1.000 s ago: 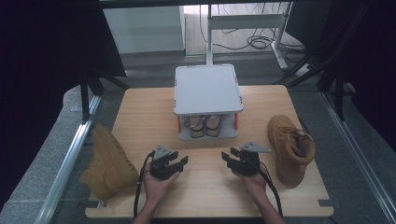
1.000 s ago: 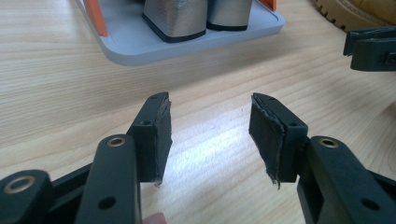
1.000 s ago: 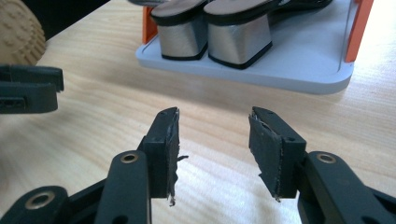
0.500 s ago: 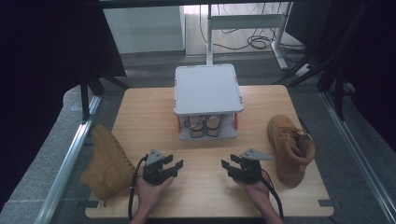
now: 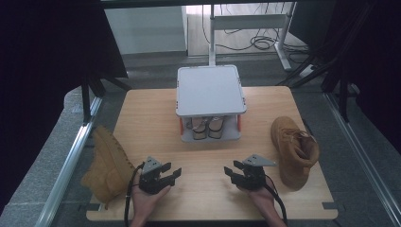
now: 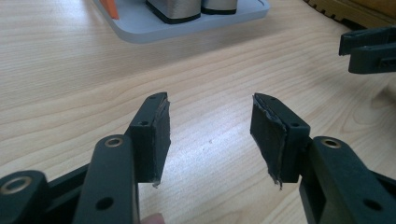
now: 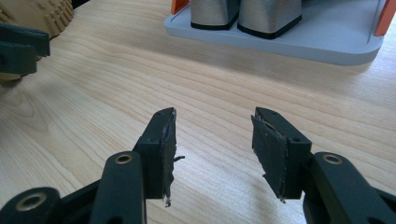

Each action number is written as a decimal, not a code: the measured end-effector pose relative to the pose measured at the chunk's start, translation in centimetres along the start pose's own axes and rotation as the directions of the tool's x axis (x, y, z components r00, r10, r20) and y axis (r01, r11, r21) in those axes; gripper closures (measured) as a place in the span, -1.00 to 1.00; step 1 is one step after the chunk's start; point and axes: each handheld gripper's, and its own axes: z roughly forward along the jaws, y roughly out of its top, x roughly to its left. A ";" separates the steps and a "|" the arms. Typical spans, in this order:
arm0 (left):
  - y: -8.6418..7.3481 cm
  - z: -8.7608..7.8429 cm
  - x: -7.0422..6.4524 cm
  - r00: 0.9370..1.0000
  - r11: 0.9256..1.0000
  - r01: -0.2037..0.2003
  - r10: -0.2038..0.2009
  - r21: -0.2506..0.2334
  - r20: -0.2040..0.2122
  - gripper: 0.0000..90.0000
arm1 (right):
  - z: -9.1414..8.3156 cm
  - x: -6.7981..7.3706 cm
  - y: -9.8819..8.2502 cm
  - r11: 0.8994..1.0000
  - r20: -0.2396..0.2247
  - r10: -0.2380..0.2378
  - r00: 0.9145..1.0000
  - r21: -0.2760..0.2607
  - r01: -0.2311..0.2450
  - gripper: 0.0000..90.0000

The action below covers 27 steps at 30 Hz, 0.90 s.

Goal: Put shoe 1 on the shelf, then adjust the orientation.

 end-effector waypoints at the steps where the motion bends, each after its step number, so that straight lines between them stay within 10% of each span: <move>1: 0.0 -0.1 0.0 1.000 1.000 -0.003 0.003 -0.001 -0.003 0.05 | -0.1 0.0 0.0 1.000 0.001 -0.001 1.000 0.000 0.001 0.11; 15: -0.4 -1.8 0.1 0.997 0.999 -0.044 0.044 -0.001 -0.065 0.06 | -0.6 -0.2 -0.2 1.000 0.000 0.003 1.000 -0.004 -0.003 0.11; 27: -0.8 -3.4 0.9 0.987 1.000 -0.029 0.027 -0.011 -0.157 0.63 | -0.5 -0.4 -0.5 1.000 0.004 0.018 1.000 0.007 -0.018 0.08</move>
